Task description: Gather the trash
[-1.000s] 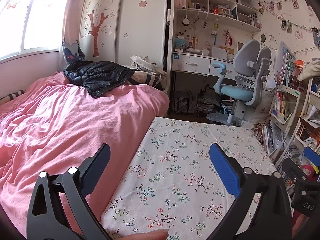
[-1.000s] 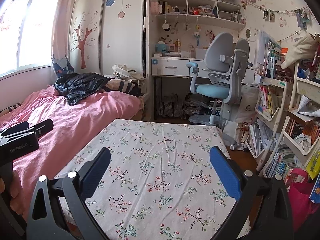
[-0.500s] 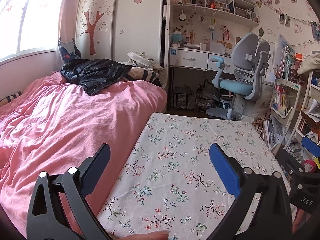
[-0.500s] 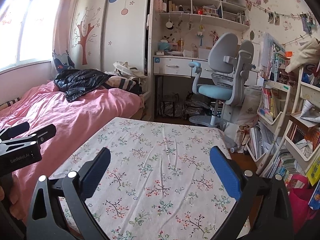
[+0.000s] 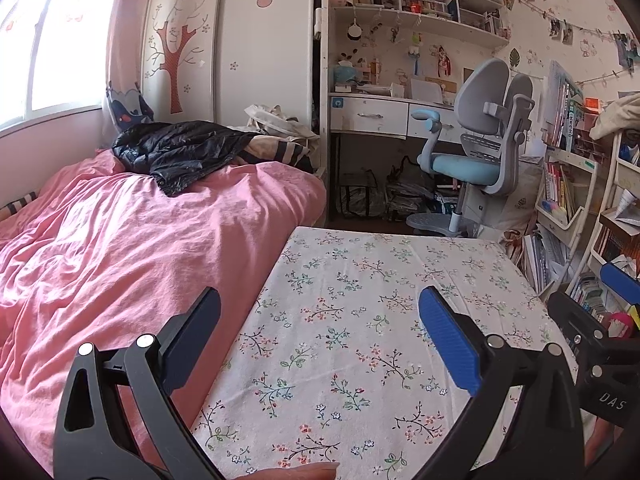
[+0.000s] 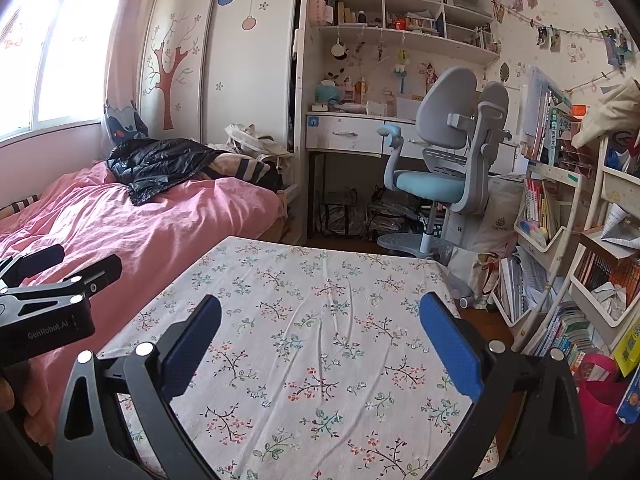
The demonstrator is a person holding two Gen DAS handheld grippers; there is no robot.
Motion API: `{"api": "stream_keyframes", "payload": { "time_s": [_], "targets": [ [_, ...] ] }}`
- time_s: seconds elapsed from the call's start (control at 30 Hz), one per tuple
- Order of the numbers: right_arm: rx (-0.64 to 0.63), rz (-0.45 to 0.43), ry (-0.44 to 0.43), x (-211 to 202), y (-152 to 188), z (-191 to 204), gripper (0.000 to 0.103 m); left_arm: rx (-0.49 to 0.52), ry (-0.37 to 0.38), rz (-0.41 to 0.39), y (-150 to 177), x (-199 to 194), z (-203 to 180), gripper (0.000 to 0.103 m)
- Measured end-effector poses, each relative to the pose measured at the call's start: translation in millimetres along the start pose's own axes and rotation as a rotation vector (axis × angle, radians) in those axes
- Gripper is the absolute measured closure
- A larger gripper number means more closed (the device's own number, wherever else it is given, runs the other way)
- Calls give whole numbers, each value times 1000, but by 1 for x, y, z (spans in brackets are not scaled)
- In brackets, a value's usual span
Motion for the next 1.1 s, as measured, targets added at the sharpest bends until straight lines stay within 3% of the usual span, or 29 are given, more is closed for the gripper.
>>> {"api": "stream_keyframes", "payload": {
  "time_s": [1.1],
  "targets": [
    [-9, 49, 13, 16, 4, -19, 8, 22, 12, -5, -5, 14, -21, 7]
  ]
}}
Point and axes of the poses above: each gripper's, at about its wrist camera, not at the fingertips, and x roughly the way its jaws point, z to its left, y to its underside, the point moved 4 cm from there along x, roughly the way its jaws point, and after that the axes turned 15 degrees about -y, right-handed, at the moved point
